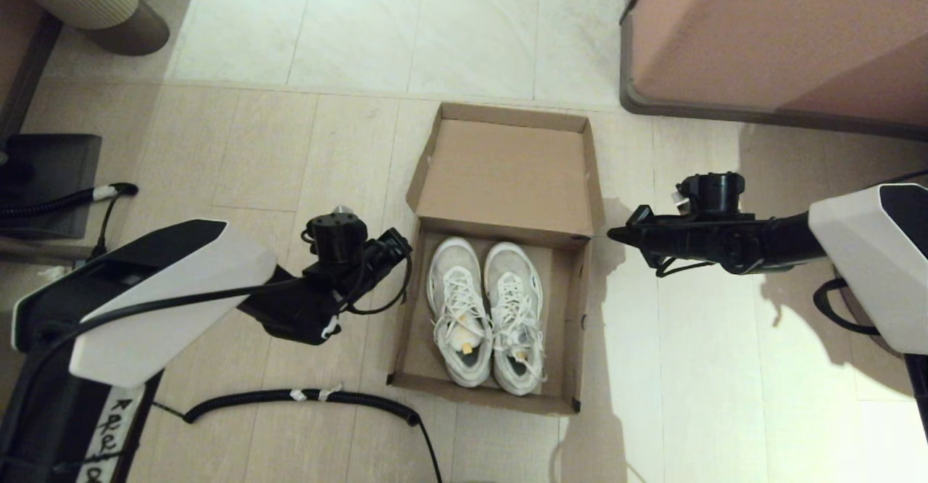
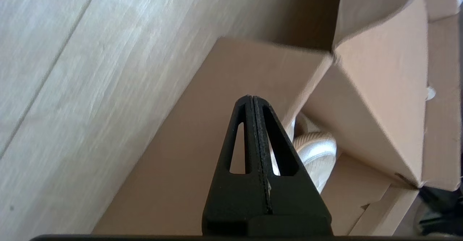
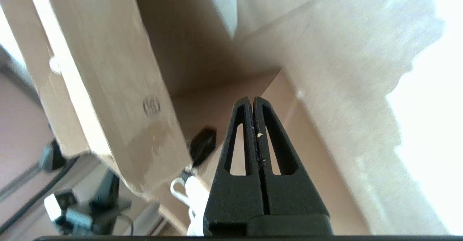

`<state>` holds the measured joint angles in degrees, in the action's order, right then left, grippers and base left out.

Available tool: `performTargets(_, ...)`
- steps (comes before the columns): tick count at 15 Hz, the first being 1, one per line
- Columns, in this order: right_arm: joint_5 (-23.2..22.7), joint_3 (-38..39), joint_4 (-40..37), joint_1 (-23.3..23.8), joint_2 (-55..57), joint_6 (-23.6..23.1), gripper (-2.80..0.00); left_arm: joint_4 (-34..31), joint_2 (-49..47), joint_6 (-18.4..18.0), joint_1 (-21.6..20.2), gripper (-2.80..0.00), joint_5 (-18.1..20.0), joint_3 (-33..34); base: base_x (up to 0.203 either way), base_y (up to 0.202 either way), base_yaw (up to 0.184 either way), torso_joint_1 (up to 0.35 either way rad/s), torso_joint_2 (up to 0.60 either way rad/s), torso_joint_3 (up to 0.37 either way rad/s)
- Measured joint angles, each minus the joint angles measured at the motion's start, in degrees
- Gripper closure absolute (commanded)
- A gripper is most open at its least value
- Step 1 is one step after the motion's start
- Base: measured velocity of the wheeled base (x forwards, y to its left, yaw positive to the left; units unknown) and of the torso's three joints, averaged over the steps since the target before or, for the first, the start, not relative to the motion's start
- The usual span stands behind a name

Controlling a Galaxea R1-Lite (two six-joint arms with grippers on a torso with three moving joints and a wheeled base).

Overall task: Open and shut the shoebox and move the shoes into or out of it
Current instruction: Close the shoe box

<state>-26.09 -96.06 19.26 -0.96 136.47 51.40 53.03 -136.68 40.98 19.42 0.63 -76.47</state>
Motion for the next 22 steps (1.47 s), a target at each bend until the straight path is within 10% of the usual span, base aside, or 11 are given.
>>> performTargets(22,2.04,-15.84,-5.26,1.88,4.46,5.53,0.0,3.16,-0.86,-0.98,5.56,0.0,-5.8,6.86,0.0,0.0,0.0,0.0,0.0,0.0)
